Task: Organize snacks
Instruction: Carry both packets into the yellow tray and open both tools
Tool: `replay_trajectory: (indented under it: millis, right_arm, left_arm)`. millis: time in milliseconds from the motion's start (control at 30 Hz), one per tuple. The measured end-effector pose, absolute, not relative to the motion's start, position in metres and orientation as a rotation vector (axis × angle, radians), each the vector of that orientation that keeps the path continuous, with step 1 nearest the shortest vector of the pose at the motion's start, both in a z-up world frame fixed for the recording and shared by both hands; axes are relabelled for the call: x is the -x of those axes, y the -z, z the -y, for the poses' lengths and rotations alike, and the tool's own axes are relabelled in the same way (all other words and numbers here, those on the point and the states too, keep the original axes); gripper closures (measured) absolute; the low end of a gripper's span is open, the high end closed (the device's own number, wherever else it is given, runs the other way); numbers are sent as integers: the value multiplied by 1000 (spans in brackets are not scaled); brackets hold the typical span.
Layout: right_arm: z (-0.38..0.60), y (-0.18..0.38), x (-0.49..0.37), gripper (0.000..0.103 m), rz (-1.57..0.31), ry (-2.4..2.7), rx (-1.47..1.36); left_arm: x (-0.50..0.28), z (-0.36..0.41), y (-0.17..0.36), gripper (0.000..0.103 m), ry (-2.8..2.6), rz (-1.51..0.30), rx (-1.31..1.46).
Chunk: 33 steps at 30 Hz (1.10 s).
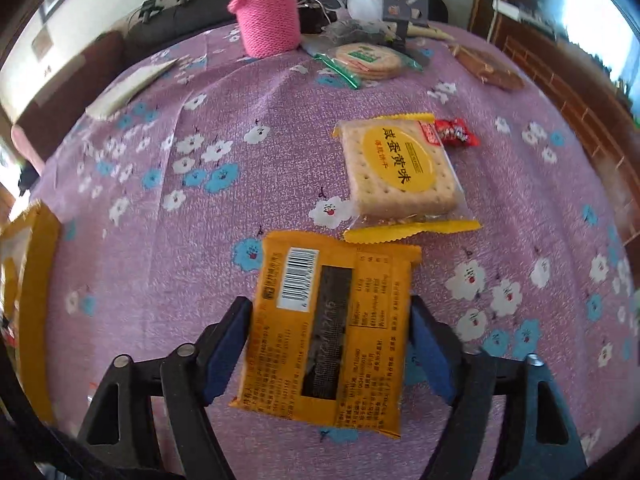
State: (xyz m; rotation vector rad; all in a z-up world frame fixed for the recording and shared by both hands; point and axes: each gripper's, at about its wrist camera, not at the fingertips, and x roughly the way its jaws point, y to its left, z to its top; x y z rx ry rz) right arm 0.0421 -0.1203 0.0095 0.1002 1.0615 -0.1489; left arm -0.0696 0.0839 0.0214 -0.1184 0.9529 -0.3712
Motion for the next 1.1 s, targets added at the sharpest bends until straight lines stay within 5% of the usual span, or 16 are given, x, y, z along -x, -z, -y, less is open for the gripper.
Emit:
replay_trajectory:
  millis: [567,1100]
  right_arm:
    - [24,-101,9,32,-866,-428,-195]
    - [-168,-71,-29,32,-957,-599,-16]
  left_arm:
    - [115,-261,-68,49,8,-796,381]
    - [90,-320,-46,48,-98,-794,421]
